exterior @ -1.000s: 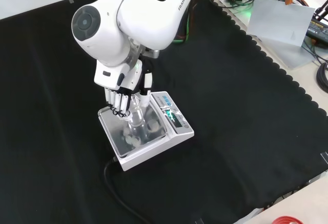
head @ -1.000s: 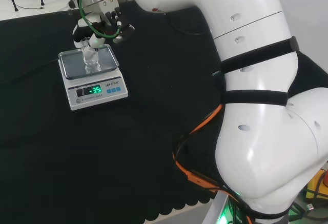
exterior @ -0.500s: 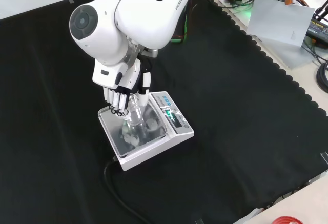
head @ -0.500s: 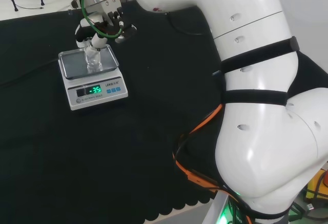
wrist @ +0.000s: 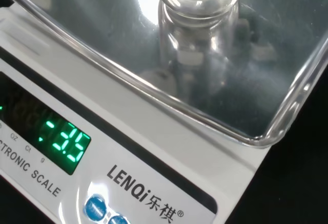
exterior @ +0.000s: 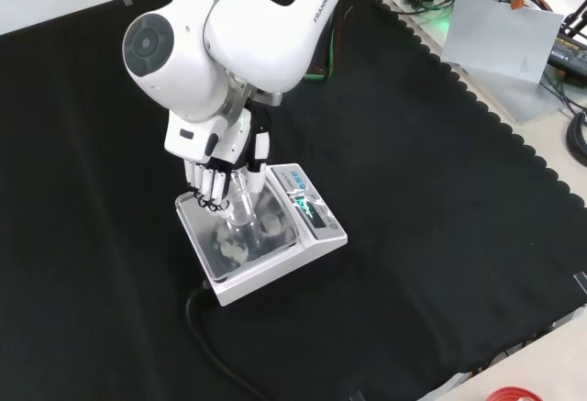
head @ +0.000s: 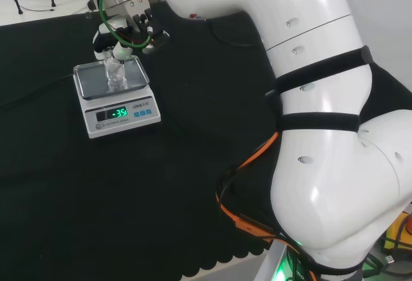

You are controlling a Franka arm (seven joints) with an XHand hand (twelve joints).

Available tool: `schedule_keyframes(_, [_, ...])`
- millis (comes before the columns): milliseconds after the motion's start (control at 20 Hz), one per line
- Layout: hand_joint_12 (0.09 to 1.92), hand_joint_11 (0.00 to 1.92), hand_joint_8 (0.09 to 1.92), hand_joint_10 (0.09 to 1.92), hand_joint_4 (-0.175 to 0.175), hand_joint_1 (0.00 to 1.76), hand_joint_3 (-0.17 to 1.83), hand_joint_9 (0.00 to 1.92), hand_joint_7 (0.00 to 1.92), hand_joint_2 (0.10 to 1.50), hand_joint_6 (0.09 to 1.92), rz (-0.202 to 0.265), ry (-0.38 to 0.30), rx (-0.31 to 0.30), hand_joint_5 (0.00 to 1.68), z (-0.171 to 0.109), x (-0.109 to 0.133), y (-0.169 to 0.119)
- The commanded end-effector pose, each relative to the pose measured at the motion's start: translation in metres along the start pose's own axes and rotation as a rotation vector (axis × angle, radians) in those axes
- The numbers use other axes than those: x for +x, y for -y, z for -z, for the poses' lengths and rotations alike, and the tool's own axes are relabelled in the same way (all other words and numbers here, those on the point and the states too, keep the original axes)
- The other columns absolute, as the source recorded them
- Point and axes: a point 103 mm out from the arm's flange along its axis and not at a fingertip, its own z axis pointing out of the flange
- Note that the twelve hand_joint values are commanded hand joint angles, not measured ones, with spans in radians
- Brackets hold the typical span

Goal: Put the beaker on the electronic balance.

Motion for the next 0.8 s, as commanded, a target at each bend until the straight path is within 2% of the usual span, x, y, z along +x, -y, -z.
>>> schedule_keyframes(50, [1.11,0.83,0.86,0.81,-0.134,1.06,0.0,0.95,0.75,1.26,1.39,0.0,-0.004,0.004,0.72,-0.0026,0.0005,-0.0013])
schedule_keyframes(300, [1.12,0.83,0.86,0.81,-0.132,1.06,0.0,0.95,0.75,1.26,1.39,-0.004,-0.007,0.027,0.72,-0.0028,0.0018,-0.0047])
schedule_keyframes(450, [1.14,0.81,0.85,0.8,-0.102,1.03,0.0,0.94,0.73,1.26,1.4,-0.005,-0.009,0.036,0.71,-0.0031,0.0021,-0.0062])
schedule_keyframes(600, [1.17,0.74,0.79,0.73,-0.049,1.02,-0.09,0.93,0.66,1.24,1.08,-0.006,-0.009,0.048,0.63,-0.0039,0.0009,-0.0046])
schedule_keyframes(800, [1.23,0.66,0.75,0.71,-0.037,0.97,-0.17,0.87,0.52,1.17,0.91,-0.003,-0.004,0.057,0.51,-0.0034,0.0004,-0.0024])
